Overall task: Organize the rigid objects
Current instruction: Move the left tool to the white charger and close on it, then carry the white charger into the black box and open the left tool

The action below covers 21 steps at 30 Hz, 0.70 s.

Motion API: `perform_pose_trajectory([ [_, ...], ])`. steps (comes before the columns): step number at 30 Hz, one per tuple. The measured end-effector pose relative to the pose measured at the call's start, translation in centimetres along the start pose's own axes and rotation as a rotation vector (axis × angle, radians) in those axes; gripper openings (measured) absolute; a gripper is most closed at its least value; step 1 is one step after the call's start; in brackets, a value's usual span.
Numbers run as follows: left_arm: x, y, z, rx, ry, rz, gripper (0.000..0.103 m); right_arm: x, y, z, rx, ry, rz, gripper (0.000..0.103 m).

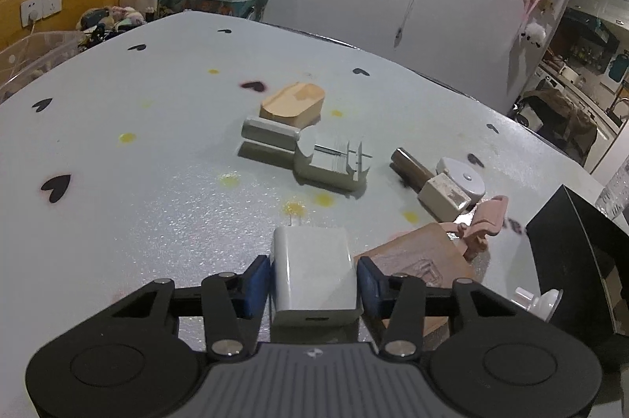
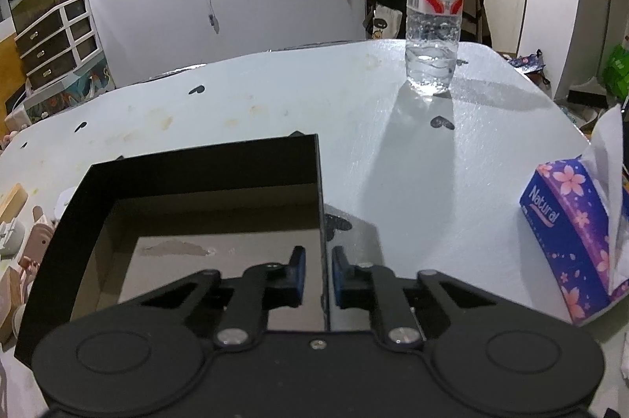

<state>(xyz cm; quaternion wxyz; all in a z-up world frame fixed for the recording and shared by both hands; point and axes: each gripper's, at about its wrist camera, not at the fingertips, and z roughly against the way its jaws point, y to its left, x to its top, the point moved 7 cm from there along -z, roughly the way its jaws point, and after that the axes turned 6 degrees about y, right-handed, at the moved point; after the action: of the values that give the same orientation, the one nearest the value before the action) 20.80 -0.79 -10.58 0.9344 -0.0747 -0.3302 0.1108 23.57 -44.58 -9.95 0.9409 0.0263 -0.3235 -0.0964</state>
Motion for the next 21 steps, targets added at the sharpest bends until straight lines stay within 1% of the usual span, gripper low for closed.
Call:
perform_pose_trajectory([
  [3, 0.2, 0.4, 0.2, 0.013, -0.003, 0.015, 0.049, 0.0, -0.2, -0.1, -0.009, 0.005, -0.004, 0.004],
  [6, 0.5, 0.6, 0.5, 0.022, -0.016, 0.02, 0.049, -0.1, -0.3, -0.1, -0.006, 0.003, -0.002, 0.004],
  [11, 1.2, -0.1, 1.1, 0.022, -0.039, -0.003, 0.049, -0.1, -0.1, 0.0, -0.019, -0.008, 0.014, 0.004],
  [13, 1.6, -0.6, 1.4, 0.006, -0.048, -0.007, 0.049, -0.2, -0.2, 0.0, -0.016, -0.011, 0.011, 0.004],
  [17, 2.9, -2.9, 1.9, -0.049, -0.088, -0.038, 0.049, -0.2, -0.1, 0.0, -0.016, -0.015, 0.017, 0.004],
  [21, 4.3, -6.9, 2.1, -0.145, -0.114, -0.09, 0.049, -0.2, 0.0, 0.1, -0.021, -0.014, 0.027, 0.003],
])
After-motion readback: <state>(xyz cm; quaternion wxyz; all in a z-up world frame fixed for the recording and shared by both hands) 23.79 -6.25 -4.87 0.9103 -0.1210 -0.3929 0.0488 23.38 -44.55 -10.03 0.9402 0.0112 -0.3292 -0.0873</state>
